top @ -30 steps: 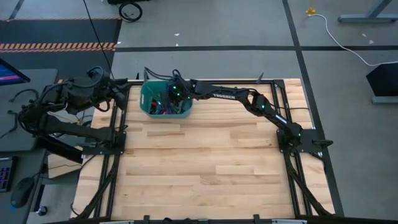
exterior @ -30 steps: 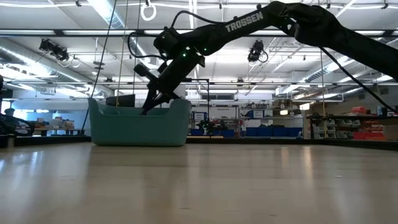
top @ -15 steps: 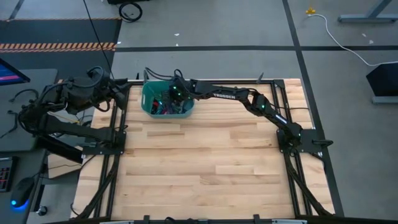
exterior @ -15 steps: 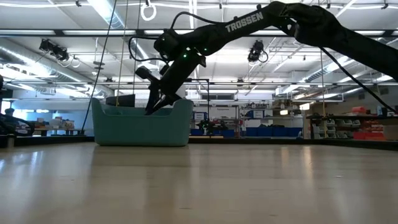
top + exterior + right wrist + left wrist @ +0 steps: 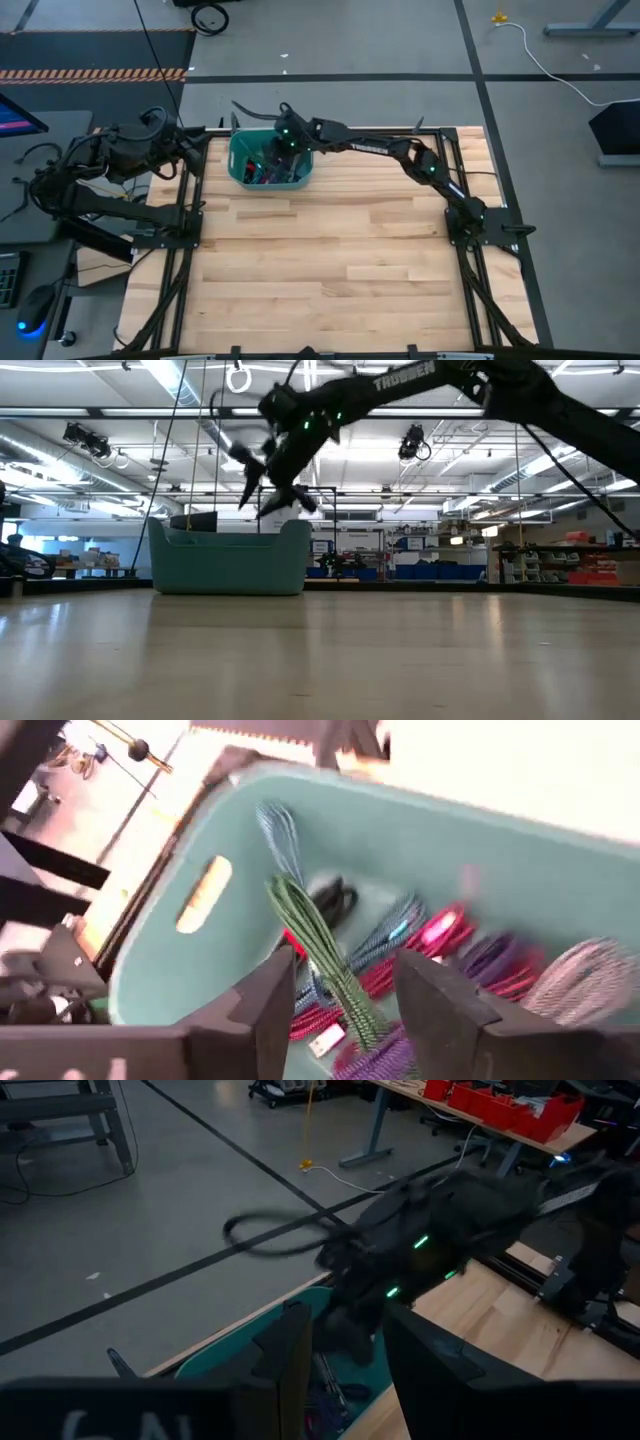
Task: Pick and place USB-C Cables
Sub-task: Put the purple USB charger cable into the green bin, then return to Home Position
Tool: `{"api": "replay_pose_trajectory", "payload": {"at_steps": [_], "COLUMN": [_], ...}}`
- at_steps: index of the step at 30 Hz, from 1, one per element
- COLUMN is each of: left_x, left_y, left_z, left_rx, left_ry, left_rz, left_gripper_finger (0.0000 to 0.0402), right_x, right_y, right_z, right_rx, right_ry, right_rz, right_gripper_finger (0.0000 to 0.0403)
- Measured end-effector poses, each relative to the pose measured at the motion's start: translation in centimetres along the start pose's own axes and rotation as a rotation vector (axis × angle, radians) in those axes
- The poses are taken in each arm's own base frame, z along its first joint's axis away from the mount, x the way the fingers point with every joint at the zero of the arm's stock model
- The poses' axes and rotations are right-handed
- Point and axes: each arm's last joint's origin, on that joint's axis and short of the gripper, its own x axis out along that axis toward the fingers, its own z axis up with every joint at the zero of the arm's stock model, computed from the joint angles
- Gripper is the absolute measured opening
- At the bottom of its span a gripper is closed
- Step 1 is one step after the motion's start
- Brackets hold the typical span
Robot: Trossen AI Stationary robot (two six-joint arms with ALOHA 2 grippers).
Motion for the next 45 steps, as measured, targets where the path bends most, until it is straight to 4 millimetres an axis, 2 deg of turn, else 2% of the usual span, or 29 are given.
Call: {"api": "replay_pose_trajectory", "payload": {"at_steps": [4,8,11,15,22,28,32,34,37,42,45], "left_x": [0.0,0.0,0.0,0.0,-0.1,-0.2,0.1,0.6,1.7,2.8,3.5], "left_y": [0.0,0.0,0.1,0.2,0.2,-0.5,-0.9,-0.9,-0.4,0.7,1.2], "left_z": [-0.1,-0.1,-0.1,-0.4,-0.7,-0.7,-1.0,-1.9,-4.5,-8.5,-10.4], "left_rx": [0.004,0.005,0.009,0.031,0.049,0.149,0.198,0.160,0.095,-0.017,-0.017], "left_ry": [0.004,0.005,0.011,0.038,0.075,0.143,0.030,-0.055,-0.126,-0.209,-0.217], "left_rz": [0.002,0.002,0.004,0.011,-0.020,-0.257,-0.384,-0.424,-0.429,-0.460,-0.413], "left_gripper_finger": [0.0133,0.0133,0.0133,0.0133,0.0132,0.0116,0.0078,0.0052,0.0012,0.0013,0.0014], "right_x": [-5.0,-10.0,-14.0,-18.8,-26.0,-31.1,-34.0,-35.5,-37.6,-40.1,-41.0], "right_y": [2.3,3.9,4.4,3.5,-0.2,-5.4,-9.1,-10.8,-13.0,-15.9,-17.2], "right_z": [1.3,2.3,2.8,2.9,1.4,-1.5,-3.5,-4.7,-6.4,-8.8,-10.1], "right_rx": [-0.212,-0.473,-0.640,-0.753,-0.797,-0.705,-0.616,-0.580,-0.541,-0.521,-0.527], "right_ry": [-0.096,-0.117,-0.081,-0.012,0.038,0.030,-0.031,-0.054,-0.095,-0.190,-0.232], "right_rz": [-0.007,0.041,0.099,0.102,0.126,0.213,0.287,0.317,0.351,0.369,0.408], "right_gripper_finger": [0.0164,0.0129,0.0084,0.0015,0.0005,0.0004,0.0003,0.0002,0.0002,0.0002,0.0001]}}
